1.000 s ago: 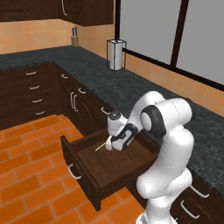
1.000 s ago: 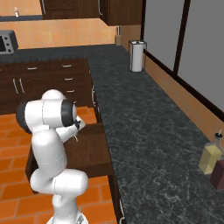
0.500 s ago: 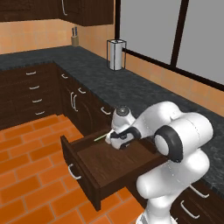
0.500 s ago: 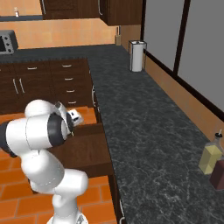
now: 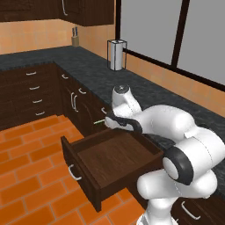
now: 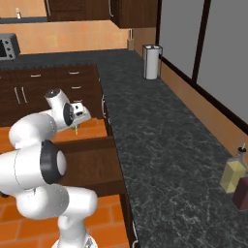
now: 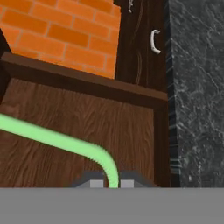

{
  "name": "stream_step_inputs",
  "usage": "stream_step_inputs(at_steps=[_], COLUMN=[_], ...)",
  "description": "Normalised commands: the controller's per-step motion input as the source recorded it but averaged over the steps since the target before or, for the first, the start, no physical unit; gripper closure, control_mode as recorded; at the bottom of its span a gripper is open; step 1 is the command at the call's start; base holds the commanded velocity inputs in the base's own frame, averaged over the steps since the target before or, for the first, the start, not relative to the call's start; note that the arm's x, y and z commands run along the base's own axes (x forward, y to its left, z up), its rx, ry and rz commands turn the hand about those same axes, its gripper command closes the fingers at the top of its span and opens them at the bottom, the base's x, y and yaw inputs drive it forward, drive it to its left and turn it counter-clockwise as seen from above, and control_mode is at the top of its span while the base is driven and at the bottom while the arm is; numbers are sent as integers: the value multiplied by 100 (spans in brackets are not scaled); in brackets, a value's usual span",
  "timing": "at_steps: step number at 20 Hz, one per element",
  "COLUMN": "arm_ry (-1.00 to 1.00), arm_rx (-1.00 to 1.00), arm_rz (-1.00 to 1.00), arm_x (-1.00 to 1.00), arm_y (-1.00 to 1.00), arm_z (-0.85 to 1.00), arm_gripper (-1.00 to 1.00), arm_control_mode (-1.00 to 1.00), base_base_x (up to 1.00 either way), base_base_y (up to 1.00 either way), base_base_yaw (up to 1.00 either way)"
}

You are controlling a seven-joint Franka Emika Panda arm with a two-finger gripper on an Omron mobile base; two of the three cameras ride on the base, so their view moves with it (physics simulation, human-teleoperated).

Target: Take a straw from the drawer in front and place it inside the glass cup on the dining counter.

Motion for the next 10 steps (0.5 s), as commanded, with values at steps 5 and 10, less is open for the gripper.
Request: stream_step_inputs(at_steps=[5, 10], arm_ry=[15, 4], arm_rx=[1, 1], arm_rz=[-19, -19], arm_x=[-31, -61], arm_y=[-1, -10], arm_z=[100, 59], arm_gripper=[100, 100], arm_control_mode=[-100, -100], base_base_x=[0, 0], base_base_y=[0, 0], base_base_yaw=[0, 0])
